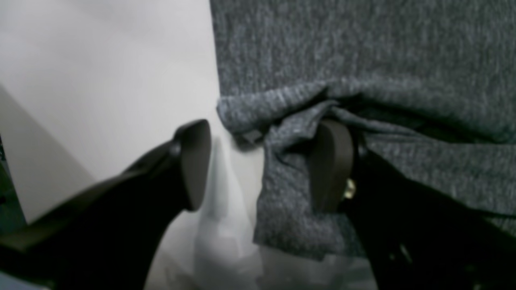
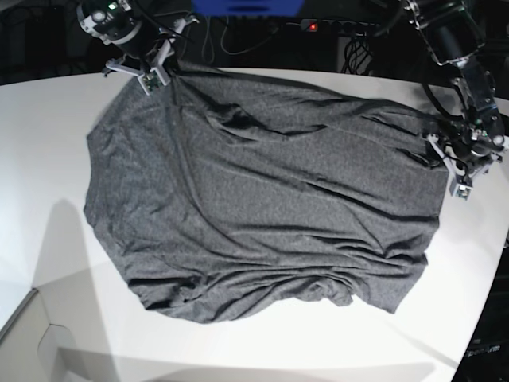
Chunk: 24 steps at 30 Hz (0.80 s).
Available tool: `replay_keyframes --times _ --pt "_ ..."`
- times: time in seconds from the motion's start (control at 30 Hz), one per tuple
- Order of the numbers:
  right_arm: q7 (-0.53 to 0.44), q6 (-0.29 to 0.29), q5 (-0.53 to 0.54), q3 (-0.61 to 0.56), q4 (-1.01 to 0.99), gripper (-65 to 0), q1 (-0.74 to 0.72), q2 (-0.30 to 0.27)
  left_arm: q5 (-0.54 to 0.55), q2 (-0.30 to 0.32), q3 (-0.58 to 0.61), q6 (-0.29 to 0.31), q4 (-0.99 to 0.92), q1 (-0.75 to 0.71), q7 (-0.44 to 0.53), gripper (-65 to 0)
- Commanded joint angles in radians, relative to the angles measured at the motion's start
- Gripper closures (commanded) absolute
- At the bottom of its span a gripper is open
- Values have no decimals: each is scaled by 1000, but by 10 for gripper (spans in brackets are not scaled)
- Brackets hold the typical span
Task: Layout the t-shirt on the table in an organized manner, then fold the t-shirt properly
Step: 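Drag the shirt edge outward with both grippers to flatten it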
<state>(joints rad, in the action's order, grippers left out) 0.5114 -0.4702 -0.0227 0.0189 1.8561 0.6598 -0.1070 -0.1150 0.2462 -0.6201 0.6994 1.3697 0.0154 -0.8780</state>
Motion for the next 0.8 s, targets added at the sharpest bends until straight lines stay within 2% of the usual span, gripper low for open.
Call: replay_keyframes --times 0.0,0.17,0.43,0.6,0.77 --pt "43 9 -23 -1 -2 0 13 -6 -27 5 1 -1 3 2 -33 -374" --pt "46 9 -24 5 1 0 13 -6 -27 5 -2 -1 4 -1 -34 -374" --pt "43 9 -19 5 41 0 13 -7 -27 5 -4 -1 175 -33 -45 -374" --pt "42 9 -18 6 101 -65 12 -6 -27 6 -7 -1 207 -35 -45 -374" --pt "42 9 -18 6 129 -62 1 -3 -27 5 -65 -1 201 -25 -45 -374"
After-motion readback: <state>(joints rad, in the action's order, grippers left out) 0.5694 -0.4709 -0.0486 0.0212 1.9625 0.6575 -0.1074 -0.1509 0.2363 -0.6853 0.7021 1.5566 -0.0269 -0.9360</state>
